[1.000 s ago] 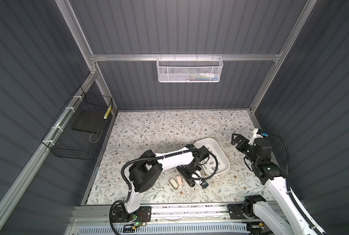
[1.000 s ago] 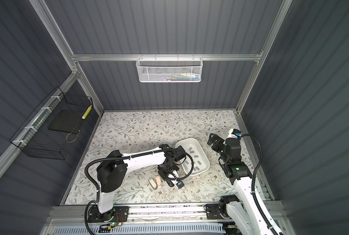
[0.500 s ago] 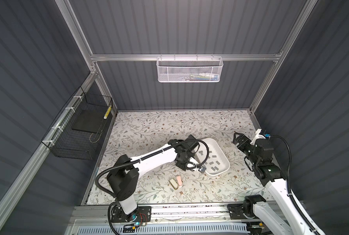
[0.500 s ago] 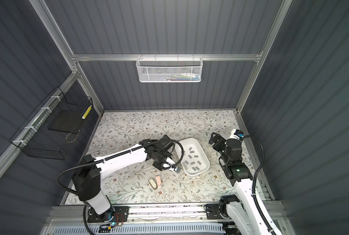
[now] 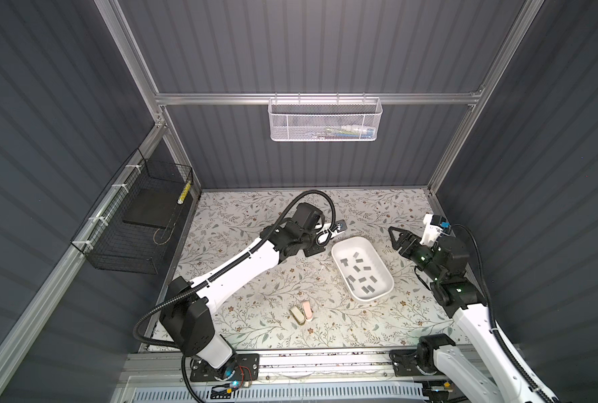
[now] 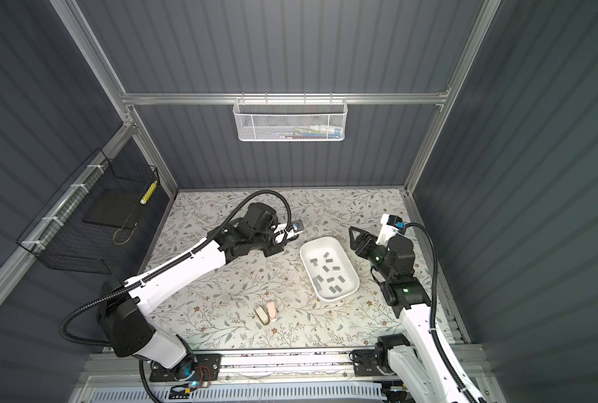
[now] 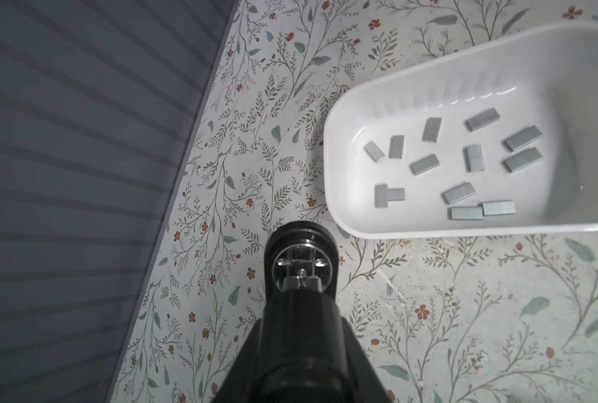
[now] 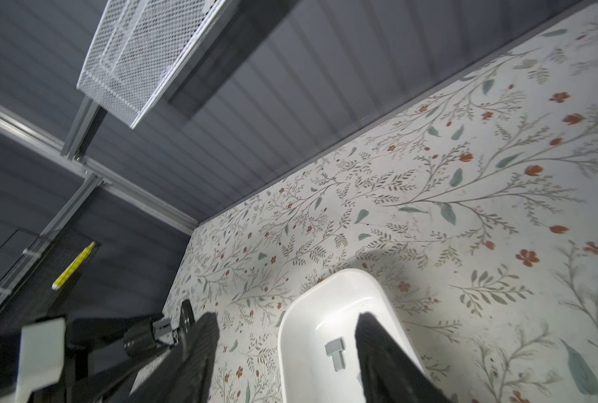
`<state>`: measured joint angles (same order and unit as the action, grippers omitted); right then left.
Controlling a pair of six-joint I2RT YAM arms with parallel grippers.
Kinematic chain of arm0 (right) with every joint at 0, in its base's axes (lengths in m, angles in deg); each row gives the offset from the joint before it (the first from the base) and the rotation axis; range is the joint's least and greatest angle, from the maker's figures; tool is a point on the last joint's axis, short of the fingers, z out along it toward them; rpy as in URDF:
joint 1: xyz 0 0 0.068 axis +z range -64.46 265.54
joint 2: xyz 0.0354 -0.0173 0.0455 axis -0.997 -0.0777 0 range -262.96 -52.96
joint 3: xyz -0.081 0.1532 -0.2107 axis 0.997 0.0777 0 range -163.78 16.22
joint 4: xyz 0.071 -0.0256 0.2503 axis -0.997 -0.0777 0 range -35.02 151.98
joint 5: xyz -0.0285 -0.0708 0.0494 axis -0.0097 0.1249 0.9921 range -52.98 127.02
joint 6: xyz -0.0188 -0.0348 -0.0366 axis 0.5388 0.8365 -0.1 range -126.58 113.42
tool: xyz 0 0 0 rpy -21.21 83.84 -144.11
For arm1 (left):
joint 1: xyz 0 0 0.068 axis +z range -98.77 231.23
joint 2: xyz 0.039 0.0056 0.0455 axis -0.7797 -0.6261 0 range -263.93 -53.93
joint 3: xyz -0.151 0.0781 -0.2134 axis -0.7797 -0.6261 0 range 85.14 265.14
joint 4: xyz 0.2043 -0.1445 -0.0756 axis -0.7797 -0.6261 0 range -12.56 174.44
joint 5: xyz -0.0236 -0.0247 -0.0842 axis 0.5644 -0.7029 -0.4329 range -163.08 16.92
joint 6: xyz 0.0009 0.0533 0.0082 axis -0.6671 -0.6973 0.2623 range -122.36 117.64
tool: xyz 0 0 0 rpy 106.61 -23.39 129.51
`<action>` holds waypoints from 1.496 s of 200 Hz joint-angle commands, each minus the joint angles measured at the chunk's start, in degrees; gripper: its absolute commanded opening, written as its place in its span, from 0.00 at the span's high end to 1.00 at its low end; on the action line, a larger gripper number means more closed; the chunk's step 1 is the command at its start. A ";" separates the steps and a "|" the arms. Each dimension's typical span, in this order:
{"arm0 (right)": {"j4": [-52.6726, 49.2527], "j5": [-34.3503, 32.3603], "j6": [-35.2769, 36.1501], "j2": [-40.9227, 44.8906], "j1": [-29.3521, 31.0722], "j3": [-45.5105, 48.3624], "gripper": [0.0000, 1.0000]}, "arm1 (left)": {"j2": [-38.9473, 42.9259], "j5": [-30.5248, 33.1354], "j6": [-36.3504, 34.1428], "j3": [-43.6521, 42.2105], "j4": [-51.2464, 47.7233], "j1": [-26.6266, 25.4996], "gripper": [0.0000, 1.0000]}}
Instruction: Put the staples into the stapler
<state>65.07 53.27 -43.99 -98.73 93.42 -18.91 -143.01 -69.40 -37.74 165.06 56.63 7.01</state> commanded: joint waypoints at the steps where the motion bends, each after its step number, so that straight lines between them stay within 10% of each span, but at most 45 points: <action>1: 5.20 7.21 1.26 -1.33 2.33 0.48 0.39 | 4.95 -2.02 5.76 -1.72 5.44 1.07 1.00; 138: 10.47 14.95 6.50 -13.37 17.50 -4.75 0.41 | 10.22 -16.01 2.77 -10.32 13.32 0.84 1.00; 299: 6.66 11.19 7.40 -23.60 21.14 -9.46 0.57 | 9.40 -15.87 0.84 -10.28 13.55 -1.78 1.00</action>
<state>73.25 65.47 -37.00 -121.40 114.10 -27.00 -134.99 -85.95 -35.68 153.43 66.22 5.78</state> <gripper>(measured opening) 0.450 0.311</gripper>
